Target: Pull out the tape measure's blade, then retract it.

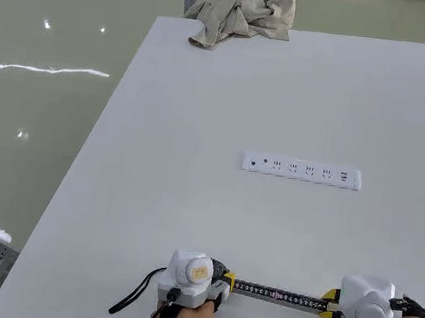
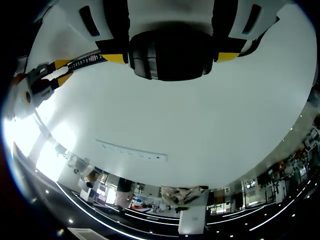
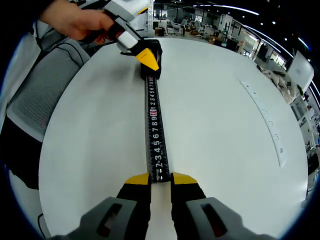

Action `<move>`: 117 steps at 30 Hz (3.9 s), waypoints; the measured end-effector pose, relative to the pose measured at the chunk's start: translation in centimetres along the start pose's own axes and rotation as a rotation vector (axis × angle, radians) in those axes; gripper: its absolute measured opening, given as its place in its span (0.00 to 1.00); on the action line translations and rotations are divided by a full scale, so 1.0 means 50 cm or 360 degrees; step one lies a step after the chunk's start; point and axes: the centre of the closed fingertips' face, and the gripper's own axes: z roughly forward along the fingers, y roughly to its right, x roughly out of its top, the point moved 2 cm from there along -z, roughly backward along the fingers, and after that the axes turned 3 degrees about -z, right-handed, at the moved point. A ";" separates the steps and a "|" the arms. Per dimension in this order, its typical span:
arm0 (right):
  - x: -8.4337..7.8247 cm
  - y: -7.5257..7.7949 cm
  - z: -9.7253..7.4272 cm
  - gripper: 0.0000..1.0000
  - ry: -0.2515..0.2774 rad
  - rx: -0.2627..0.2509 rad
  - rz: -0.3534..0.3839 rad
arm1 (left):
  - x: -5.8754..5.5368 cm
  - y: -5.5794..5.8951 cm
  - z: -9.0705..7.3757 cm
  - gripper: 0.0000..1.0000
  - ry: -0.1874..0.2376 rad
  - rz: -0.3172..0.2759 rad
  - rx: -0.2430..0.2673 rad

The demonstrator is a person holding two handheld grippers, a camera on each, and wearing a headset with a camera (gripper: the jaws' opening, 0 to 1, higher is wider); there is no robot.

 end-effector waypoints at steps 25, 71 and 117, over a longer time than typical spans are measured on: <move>0.030 0.002 0.015 0.14 0.0054 -0.0074 -0.0036 | 0.001 0.000 -0.001 0.64 -0.0001 -0.0007 0.0000; 0.105 0.005 0.060 0.14 0.0110 -0.0051 -0.0069 | -0.002 0.000 0.000 0.64 -0.0024 -0.0006 -0.0010; 0.190 0.001 0.113 0.14 0.0121 -0.0010 -0.0106 | -0.001 0.000 0.000 0.64 -0.0042 -0.0008 -0.0020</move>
